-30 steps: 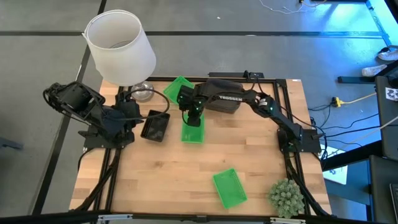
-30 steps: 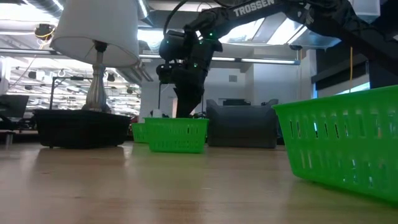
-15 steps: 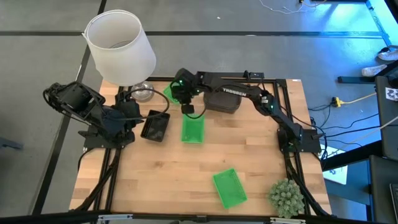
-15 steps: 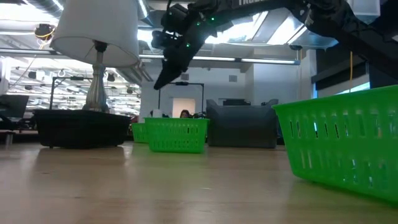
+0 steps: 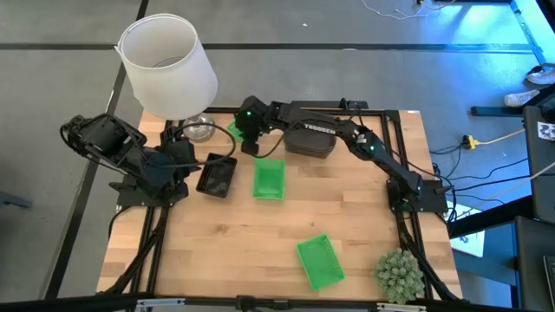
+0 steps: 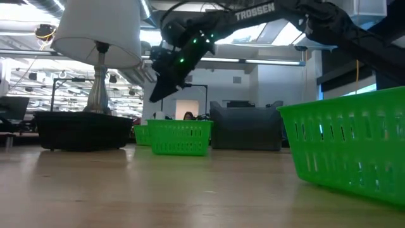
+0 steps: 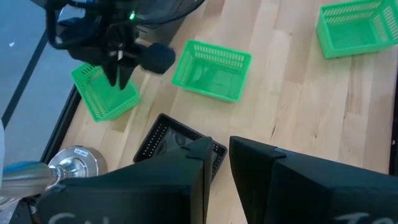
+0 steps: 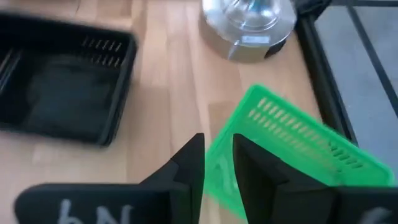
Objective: Stack baskets by color
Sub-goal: Stack the top green bin on the middle green bin
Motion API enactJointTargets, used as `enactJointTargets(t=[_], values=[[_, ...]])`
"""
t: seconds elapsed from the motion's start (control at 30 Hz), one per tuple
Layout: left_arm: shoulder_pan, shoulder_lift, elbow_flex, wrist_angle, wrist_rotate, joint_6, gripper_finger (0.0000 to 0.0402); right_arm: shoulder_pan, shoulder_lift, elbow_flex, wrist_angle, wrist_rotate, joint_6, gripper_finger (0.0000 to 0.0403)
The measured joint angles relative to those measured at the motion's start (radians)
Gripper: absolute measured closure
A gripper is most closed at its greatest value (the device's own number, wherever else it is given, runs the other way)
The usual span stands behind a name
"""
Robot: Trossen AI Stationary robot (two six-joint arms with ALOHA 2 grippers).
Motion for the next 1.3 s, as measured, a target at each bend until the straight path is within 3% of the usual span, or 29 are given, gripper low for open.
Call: enactJointTargets(t=[0.47,1.13,1.3], values=[[0.0,0.0,0.0,0.0,-0.001,0.006,0.0355,-0.018,0.08,0.001,0.095,-0.031,0.181,0.032],[0.0,0.0,0.0,0.0,0.0,0.008,0.0355,-0.017,0.165,0.002,0.091,-0.051,0.207,0.032],[0.0,0.0,0.0,0.0,0.0,0.008,0.0355,-0.017,0.172,0.001,0.074,-0.051,0.207,0.0353]])
